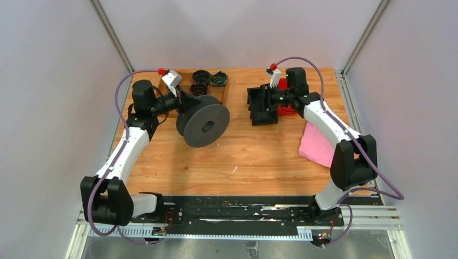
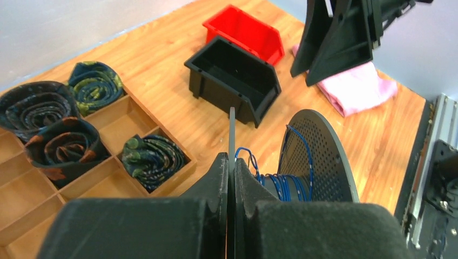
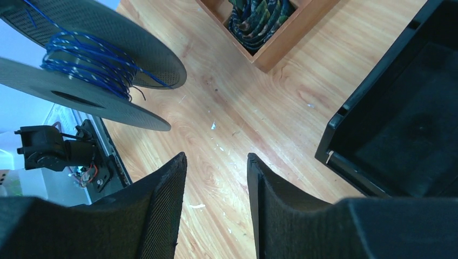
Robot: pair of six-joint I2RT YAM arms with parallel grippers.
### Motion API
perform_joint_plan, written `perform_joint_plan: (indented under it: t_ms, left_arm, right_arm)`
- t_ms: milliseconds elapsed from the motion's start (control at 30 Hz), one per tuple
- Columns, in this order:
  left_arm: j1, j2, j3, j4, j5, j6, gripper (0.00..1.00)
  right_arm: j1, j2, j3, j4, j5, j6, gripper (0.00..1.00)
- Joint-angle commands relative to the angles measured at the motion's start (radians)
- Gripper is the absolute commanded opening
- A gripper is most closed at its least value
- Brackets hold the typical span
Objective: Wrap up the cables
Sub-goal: Wrap the cable around the cable reel, then place the cable reel at the center of the board.
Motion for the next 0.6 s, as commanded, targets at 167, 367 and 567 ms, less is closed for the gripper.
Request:
perform_joint_plan:
  t_ms: [167,367,567]
  left_arm:
    - [0.002,-0.006,0.105,-0.079,0.170,0.058,0.00]
    - [0.002,0.047,0.108,0.183,0.181,-0.326,0.00]
    - [0.005,0.080,0.161,0.188,0.036,-0.611,0.00]
  right_arm:
    - [0.007,-0.014,0.088,-0.030,-0.070,-0.062,0.46]
    - [0.004,0.002,0.101,-0.042,-0.066,-0.060,0.47]
    - [-0.030,-0.023,0.095,-0.090,-0.004,-0.076,0.47]
